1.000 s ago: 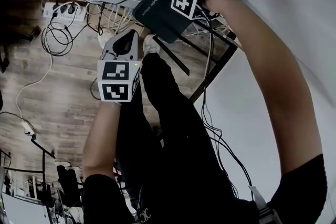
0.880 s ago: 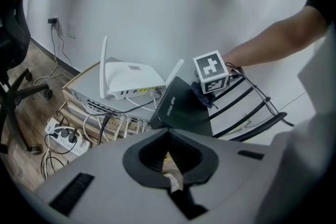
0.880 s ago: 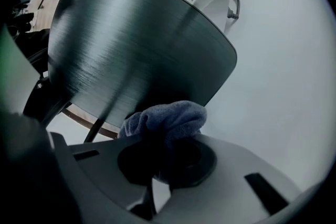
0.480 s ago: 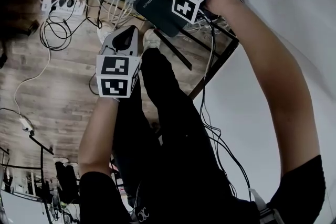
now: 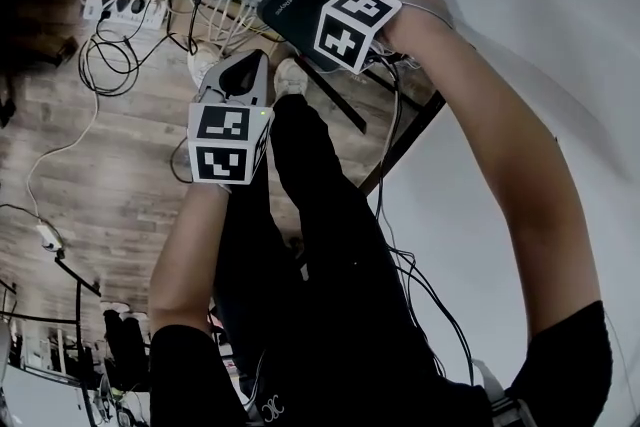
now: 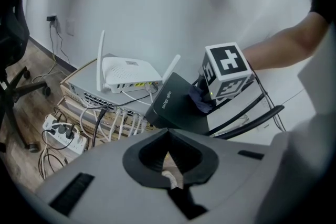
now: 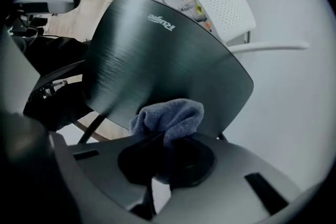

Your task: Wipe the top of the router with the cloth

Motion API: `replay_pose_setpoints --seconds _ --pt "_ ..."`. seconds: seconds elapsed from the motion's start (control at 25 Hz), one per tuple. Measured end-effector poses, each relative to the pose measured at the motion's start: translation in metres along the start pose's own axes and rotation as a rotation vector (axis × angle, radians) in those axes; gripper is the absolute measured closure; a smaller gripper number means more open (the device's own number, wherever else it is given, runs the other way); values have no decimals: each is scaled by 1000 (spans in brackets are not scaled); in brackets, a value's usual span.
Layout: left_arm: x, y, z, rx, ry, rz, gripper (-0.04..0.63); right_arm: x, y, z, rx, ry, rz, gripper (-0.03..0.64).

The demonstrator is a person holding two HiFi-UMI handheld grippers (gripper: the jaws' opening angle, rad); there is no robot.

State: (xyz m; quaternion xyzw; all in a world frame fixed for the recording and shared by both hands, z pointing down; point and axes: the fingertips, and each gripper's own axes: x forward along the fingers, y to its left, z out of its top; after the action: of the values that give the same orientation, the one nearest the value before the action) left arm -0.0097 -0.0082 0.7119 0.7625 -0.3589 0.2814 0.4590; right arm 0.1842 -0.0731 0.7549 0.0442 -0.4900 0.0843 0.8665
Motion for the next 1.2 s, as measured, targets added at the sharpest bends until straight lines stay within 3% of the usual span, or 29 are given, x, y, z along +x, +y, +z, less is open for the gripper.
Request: replay_pose_setpoints --seconds 0.24,0.48,0.64,1.04,1.2 --pt "2 0 -5 -16 4 -8 598 -9 25 12 -51 -39 61 606" --pt "-4 1 -5 -22 -2 -12 598 -28 78 35 -68 -113 296 604" --pt "-7 3 -1 -23 -10 -13 598 -30 83 38 -64 -133 290 604" --pt "-7 3 -2 -51 -21 -28 598 -36 96 47 35 -189 378 604" --pt "-7 0 -2 -43 -17 -36 598 -36 95 47 53 -197 354 604"
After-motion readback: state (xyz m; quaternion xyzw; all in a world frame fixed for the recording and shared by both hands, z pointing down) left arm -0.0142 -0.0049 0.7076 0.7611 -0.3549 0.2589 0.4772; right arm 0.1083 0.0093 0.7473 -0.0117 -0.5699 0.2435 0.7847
